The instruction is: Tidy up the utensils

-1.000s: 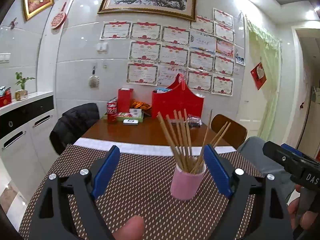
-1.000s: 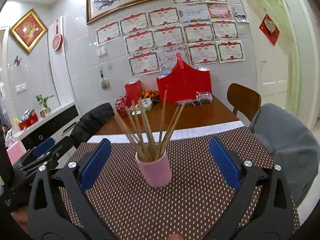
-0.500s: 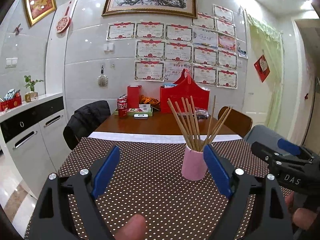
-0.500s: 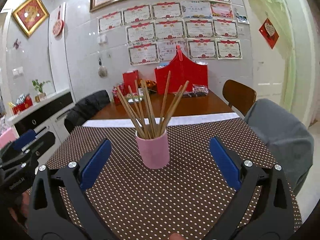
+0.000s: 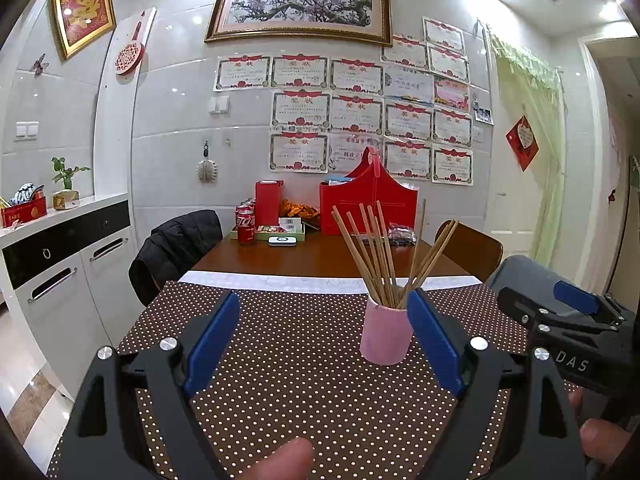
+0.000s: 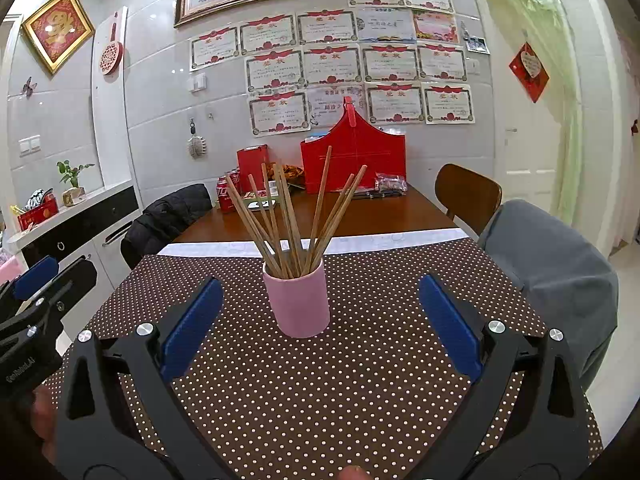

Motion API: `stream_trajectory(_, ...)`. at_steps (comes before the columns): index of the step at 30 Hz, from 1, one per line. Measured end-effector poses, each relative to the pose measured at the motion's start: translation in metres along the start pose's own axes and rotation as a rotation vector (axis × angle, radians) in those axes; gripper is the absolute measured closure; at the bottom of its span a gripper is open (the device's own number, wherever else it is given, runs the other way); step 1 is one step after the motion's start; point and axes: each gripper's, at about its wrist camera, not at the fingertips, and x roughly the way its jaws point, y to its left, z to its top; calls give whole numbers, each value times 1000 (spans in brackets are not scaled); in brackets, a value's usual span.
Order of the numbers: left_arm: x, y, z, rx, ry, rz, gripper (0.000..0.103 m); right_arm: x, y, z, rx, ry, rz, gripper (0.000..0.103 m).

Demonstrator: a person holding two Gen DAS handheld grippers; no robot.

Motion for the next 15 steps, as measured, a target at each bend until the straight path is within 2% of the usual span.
stream_trajectory(15,-3,-4,-3,-12,-15,-13,19,-3,-1,1,-7,-14,-15,6)
